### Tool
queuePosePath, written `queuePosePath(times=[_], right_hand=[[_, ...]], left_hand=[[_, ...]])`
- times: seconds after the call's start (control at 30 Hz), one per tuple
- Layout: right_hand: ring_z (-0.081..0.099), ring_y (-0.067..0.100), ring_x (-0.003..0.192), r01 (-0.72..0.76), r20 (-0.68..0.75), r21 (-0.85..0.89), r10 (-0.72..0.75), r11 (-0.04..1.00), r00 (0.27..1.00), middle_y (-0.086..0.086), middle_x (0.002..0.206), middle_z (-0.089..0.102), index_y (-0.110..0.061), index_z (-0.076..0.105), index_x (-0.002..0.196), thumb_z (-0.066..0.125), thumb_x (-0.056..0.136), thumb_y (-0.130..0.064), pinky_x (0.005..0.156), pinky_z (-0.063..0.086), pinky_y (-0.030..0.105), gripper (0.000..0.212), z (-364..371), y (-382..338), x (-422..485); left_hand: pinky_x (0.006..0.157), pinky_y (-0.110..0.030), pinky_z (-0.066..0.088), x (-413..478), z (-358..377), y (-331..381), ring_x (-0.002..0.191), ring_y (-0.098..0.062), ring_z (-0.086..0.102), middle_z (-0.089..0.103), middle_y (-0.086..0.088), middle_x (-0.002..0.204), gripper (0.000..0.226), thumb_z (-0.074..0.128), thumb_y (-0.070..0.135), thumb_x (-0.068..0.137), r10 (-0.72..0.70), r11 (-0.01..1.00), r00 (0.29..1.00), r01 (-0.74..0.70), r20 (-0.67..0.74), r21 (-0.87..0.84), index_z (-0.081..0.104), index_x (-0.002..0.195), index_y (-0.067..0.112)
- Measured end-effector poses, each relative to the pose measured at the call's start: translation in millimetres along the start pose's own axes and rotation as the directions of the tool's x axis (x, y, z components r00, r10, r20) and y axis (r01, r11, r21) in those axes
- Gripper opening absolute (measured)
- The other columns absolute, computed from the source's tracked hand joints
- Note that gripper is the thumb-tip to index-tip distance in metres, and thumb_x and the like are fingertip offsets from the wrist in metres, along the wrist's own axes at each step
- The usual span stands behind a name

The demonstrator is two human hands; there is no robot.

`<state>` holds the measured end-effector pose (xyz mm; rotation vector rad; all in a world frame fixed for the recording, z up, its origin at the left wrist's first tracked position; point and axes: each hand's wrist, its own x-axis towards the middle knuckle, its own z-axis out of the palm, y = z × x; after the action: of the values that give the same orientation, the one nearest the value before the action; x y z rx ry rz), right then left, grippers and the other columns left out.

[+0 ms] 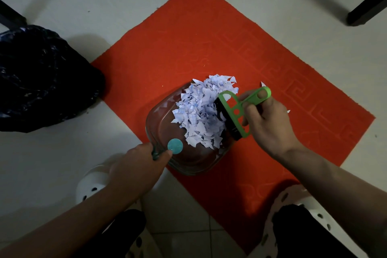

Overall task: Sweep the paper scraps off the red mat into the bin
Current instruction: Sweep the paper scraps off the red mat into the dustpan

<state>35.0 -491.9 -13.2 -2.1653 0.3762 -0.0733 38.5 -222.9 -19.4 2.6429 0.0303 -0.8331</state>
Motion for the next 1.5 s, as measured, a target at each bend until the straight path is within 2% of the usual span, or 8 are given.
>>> queuePosePath(times=[0.23,0.43,0.57,0.73,0.9,1.0,1.23,1.5], right_hand=[[0.062,0.018,0.058,-0.005,-0.046,0.012,0.006,1.0,0.999,0.001,0.064,0.061,-0.012,0.063,0.091,0.047,0.093,-0.007,0.058,0.05,0.035,0.018,-11,6,-2],[0.061,0.021,0.063,0.029,-0.131,0.005,-0.028,1.0,0.991,-0.002,0.068,0.061,-0.015,0.063,0.091,0.043,0.089,-0.02,0.058,0.047,0.033,0.021,-13,15,-6],[0.06,0.012,0.06,0.024,-0.044,-0.051,-0.026,0.998,0.999,-0.013,0.065,0.059,-0.016,0.064,0.089,0.043,0.084,-0.02,0.059,0.044,0.026,0.022,-14,19,-9],[0.056,0.006,0.06,0.076,-0.067,0.009,-0.076,0.997,0.995,-0.009,0.069,0.059,-0.014,0.064,0.093,0.042,0.086,-0.03,0.059,0.041,0.015,0.028,-13,22,-20],[0.058,0.004,0.064,0.087,-0.093,-0.01,-0.087,0.996,0.992,-0.01,0.073,0.059,-0.014,0.064,0.097,0.044,0.089,-0.028,0.061,0.041,0.016,0.027,-16,28,-23],[0.059,-0.001,0.065,0.106,-0.009,-0.098,-0.107,0.99,0.994,-0.018,0.073,0.057,-0.021,0.062,0.092,0.043,0.088,-0.028,0.061,0.038,0.009,0.021,-18,29,-23],[0.06,0.01,0.072,0.115,-0.098,-0.056,-0.12,0.992,0.988,-0.011,0.08,0.06,-0.013,0.065,0.102,0.041,0.09,-0.032,0.065,0.044,0.026,0.033,-23,32,-25],[0.062,0.023,0.075,-0.048,-0.273,-0.126,0.012,0.991,0.962,0.005,0.09,0.064,-0.018,0.063,0.103,0.039,0.09,-0.024,0.063,0.047,0.034,0.028,-45,54,-21]], left_hand=[[0.067,-0.032,0.05,0,-1,2,0.069,-0.018,0.062,0.064,-0.001,0.074,0.038,0.053,0.053,0.092,-0.005,1.0,1.0,0.005,0.006,-0.014,0.053,0.072,0.021],[0.066,-0.032,0.05,-1,1,2,0.068,-0.019,0.061,0.062,-0.001,0.072,0.039,0.053,0.054,0.091,-0.012,1.0,1.0,0.012,-0.002,-0.02,0.054,0.071,0.02],[0.069,-0.036,0.053,-2,0,2,0.068,-0.022,0.062,0.064,-0.002,0.072,0.041,0.053,0.055,0.09,-0.016,1.0,1.0,0.016,0.0,-0.027,0.053,0.07,0.02],[0.071,-0.039,0.056,-3,-1,5,0.066,-0.02,0.064,0.065,-0.002,0.072,0.04,0.053,0.055,0.091,-0.021,0.999,1.0,0.022,0.017,-0.026,0.054,0.071,0.02],[0.072,-0.038,0.057,-3,-3,7,0.068,-0.017,0.063,0.063,0.002,0.072,0.034,0.051,0.053,0.093,-0.012,1.0,0.999,0.013,0.049,-0.023,0.053,0.073,0.025],[0.073,-0.038,0.057,-3,-3,8,0.068,-0.016,0.063,0.063,0.002,0.073,0.035,0.051,0.053,0.093,-0.017,1.0,0.998,0.018,0.058,-0.018,0.053,0.073,0.024],[0.07,-0.037,0.055,-4,-3,9,0.065,-0.017,0.062,0.064,-0.002,0.071,0.037,0.052,0.052,0.092,-0.019,0.999,0.999,0.02,0.04,-0.033,0.055,0.072,0.021],[0.068,-0.036,0.055,-4,-2,9,0.065,-0.017,0.062,0.064,-0.002,0.071,0.038,0.052,0.051,0.092,-0.017,0.999,0.999,0.018,0.031,-0.028,0.056,0.073,0.019]])
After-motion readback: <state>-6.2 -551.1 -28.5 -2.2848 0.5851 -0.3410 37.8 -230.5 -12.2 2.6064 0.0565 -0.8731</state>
